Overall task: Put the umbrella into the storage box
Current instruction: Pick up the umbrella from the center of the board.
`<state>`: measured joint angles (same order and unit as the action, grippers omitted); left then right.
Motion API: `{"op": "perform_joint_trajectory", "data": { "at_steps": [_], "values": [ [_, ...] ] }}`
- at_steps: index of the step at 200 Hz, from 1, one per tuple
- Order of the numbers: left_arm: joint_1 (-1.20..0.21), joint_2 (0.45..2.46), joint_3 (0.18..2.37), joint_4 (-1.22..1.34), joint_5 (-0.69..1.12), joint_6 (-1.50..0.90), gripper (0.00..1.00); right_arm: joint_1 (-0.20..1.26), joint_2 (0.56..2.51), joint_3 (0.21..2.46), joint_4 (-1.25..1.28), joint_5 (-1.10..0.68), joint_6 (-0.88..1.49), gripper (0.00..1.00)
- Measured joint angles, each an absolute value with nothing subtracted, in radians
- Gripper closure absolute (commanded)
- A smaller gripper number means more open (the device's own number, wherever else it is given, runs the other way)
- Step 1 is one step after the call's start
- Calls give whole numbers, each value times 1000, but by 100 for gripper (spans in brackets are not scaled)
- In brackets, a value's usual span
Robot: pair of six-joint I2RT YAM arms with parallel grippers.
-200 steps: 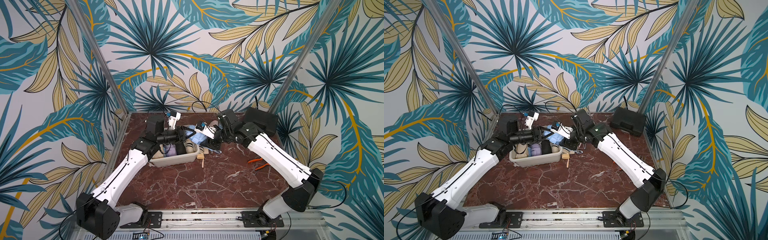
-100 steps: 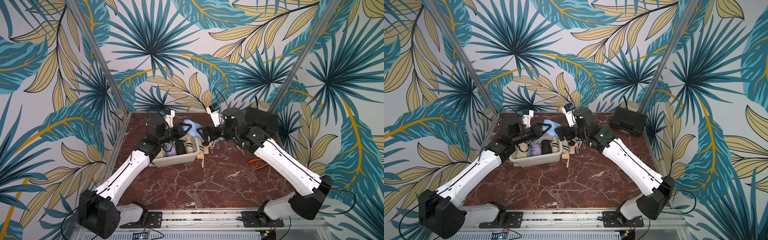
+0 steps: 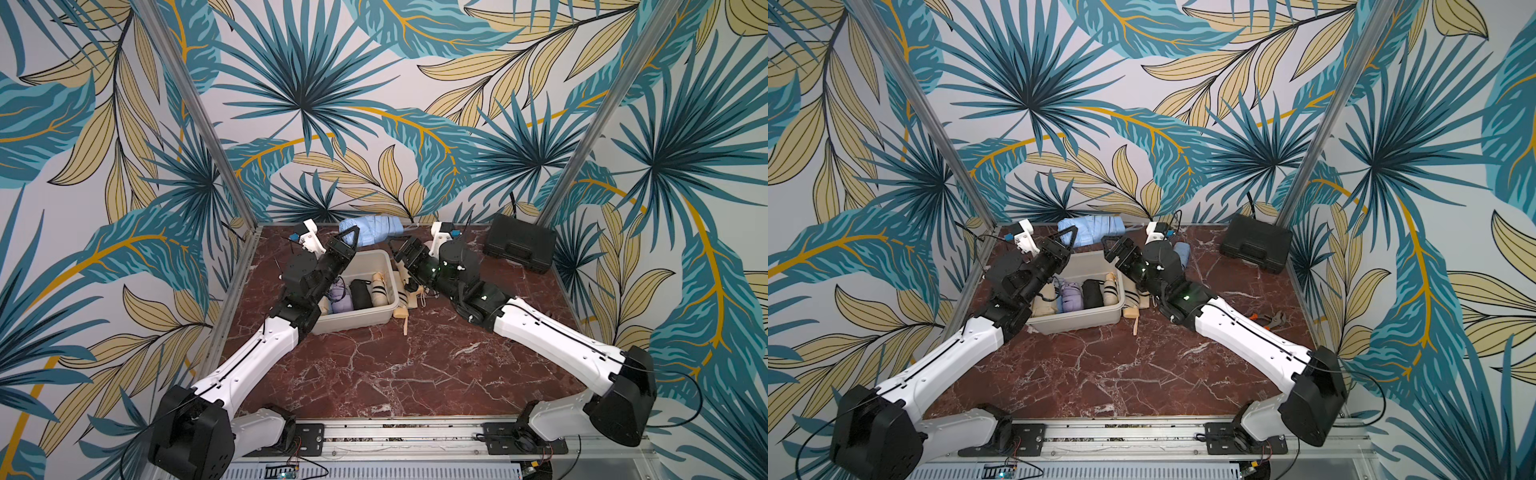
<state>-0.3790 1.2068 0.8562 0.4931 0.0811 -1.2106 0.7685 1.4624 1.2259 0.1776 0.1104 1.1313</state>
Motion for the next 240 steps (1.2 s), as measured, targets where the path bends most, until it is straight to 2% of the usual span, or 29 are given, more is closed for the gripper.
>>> {"op": "perform_joint_trajectory", "data": {
  "at_steps": [36,59,101,131,145,186,205,222,240],
  "values": [
    [-379,1182,825,537,67,-1266,100,794,1563,1221,419,104,1180,1],
    [-379,1175,820,544,68,-1286,100,796,1611,1230,534,106,1196,5],
    [-379,1153,802,552,67,-1314,100,801,1721,1306,649,112,1222,22],
    [-379,1133,794,553,64,-1319,90,825,1757,1341,672,115,1249,39],
    [-379,1125,781,567,62,-1324,81,830,1758,1348,680,118,1256,45],
    [-379,1100,752,593,40,-1335,32,832,1764,1351,682,129,1275,60],
    [-381,1081,751,585,39,-1344,16,832,1766,1351,675,134,1267,62],
    [-382,1060,751,559,40,-1340,11,833,1766,1354,665,136,1243,64],
    [-382,1033,751,501,41,-1329,10,832,1766,1361,647,141,1202,65]
  ]
}}
